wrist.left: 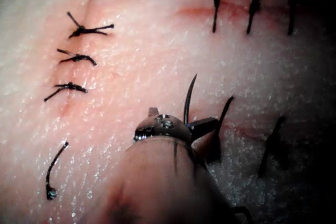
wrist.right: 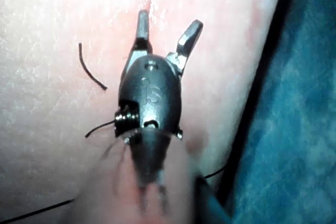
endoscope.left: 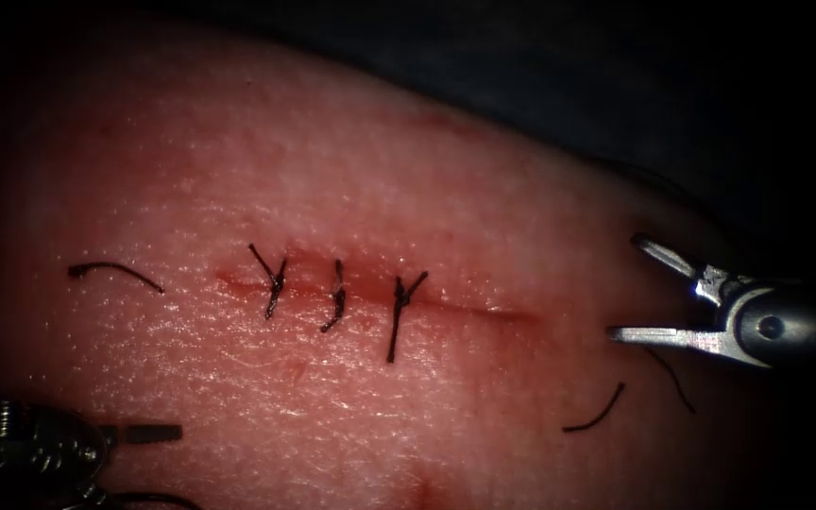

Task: Wound Closure
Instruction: Pick up the needle with the left end-effector, then hand over the needle to the right tool

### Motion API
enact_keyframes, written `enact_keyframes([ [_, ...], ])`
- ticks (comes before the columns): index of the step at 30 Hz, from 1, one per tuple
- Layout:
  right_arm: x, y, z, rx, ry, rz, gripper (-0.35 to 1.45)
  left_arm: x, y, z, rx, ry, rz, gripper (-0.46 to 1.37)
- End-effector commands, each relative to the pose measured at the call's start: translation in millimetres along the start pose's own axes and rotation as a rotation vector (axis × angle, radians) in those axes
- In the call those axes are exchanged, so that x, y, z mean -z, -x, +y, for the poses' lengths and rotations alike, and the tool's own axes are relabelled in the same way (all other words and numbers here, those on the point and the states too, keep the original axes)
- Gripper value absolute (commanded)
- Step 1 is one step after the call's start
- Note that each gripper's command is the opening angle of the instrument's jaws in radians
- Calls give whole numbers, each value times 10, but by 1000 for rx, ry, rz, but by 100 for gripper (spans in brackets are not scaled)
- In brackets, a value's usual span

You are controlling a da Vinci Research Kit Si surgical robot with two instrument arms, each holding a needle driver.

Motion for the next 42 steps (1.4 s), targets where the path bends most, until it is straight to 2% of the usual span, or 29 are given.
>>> enact_keyframes([
  [1, 0, 0, 0, 0, -9, 0, 142, -2, 0, 0, 0, -2, 1, 67],
  [2, 0, 0, 0, 0, -9, 0, 142, -3, -1, -1, 0, -3, 1, 65],
  [4, 0, 0, -1, 0, -9, 0, 142, -11, -4, -3, 2, -9, 1, 45],
  [5, 0, 0, -1, 0, -9, 0, 142, -13, -5, -5, 3, -11, 1, 21],
  [6, 0, 0, -1, 0, -9, 0, 142, -17, -7, -7, 6, -12, 2, -28],
  [7, 0, 0, -1, 0, -9, 0, 142, -18, -8, -8, 6, -15, 1, -35],
  [11, 1, -1, -2, 0, -9, 0, 141, -26, -13, -16, 8, -45, -9, -35],
  [15, 2, -1, -2, 0, -10, 0, 141, -26, -15, -21, 7, -47, -27, -35],
  [21, 2, -1, -2, 0, -10, 0, 141, -9, -31, -37, 23, -107, -38, -35],
  [25, 2, -1, -2, 0, -10, 0, 142, 4, -56, -60, 8, -128, 51, -35],
  [30, 2, -1, -2, 0, -10, 0, 141, 4, -88, -87, -30, -169, 140, -35],
  [34, 2, -1, -2, 0, -10, 0, 142, -13, -119, -111, -44, -173, 215, -35],
  [42, 3, 0, -1, 0, -12, 1, 142, -56, -162, -145, -60, -157, 284, -35],
])
